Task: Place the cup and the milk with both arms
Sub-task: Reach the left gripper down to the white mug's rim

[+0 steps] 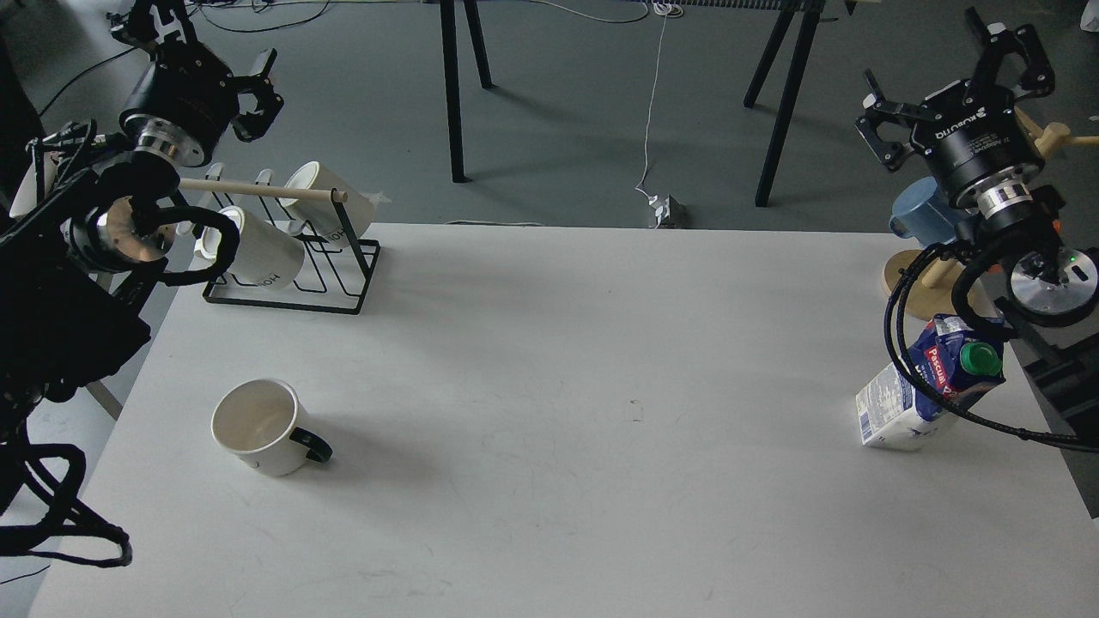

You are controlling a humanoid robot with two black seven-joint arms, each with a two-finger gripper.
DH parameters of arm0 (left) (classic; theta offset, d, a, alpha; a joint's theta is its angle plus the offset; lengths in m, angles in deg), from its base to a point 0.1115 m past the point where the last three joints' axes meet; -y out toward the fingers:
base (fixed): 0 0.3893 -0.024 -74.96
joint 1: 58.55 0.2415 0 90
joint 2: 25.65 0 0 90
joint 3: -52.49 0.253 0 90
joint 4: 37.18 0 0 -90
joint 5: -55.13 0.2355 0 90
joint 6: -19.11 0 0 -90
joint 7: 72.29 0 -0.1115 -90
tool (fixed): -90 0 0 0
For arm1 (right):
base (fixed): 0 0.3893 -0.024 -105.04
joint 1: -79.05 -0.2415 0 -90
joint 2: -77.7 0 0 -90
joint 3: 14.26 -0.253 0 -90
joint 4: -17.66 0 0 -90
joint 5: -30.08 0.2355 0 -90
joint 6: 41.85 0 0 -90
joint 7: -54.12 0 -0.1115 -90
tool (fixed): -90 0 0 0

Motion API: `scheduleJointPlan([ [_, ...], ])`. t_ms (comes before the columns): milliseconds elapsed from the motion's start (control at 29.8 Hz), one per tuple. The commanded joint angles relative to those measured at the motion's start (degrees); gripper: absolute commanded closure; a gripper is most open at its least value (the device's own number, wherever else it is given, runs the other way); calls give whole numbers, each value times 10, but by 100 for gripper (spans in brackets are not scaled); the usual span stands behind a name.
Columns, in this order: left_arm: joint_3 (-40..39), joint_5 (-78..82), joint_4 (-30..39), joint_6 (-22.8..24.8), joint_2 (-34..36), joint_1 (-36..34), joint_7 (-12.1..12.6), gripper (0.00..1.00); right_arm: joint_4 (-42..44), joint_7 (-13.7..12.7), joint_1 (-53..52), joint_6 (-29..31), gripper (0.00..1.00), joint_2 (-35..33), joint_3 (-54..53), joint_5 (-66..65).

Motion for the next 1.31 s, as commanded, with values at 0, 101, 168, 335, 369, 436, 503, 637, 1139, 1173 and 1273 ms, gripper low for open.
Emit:
scheduleJointPlan([
  [0, 0, 1, 1, -5, -2, -8, 0, 0, 1, 3, 1, 0, 1, -3, -3, 1],
  [101, 2, 0, 5, -3, -11, -10, 2, 0, -1, 3, 0, 0, 1, -3, -3, 1],
  [168, -2, 0, 9, -2, -10, -9, 2, 0, -4, 3, -1, 0, 1, -4, -5, 1],
  [335, 15, 3, 40, 23, 15, 11, 12, 0, -6, 12, 1, 0, 1, -9, -31, 1],
  [369, 28, 4, 64, 26, 37, 26, 18, 0, -6, 12, 2, 0, 1, -11, -37, 1],
  [436, 66, 5, 140, 24, 99, 53, 22, 0, -6, 12, 5, 0, 1, -16, -43, 1],
  [503, 94, 8, 211, 25, 160, 68, 22, 0, -6, 13, 6, 0, 1, -21, -44, 1],
  [637, 129, 76, 365, 20, 288, 88, 22, 0, -6, 13, 6, 0, 1, -21, -44, 1],
  [1139, 185, 717, 495, -122, 417, 202, 5, 4, -6, 31, 15, 0, 1, -22, -55, 1],
  [1173, 191, 757, 494, -153, 415, 214, 3, 5, -5, 32, 17, 0, 1, -23, -57, 1],
  [1273, 213, 882, 472, -214, 411, 257, -7, 7, -5, 32, 19, 0, 1, -25, -64, 1],
])
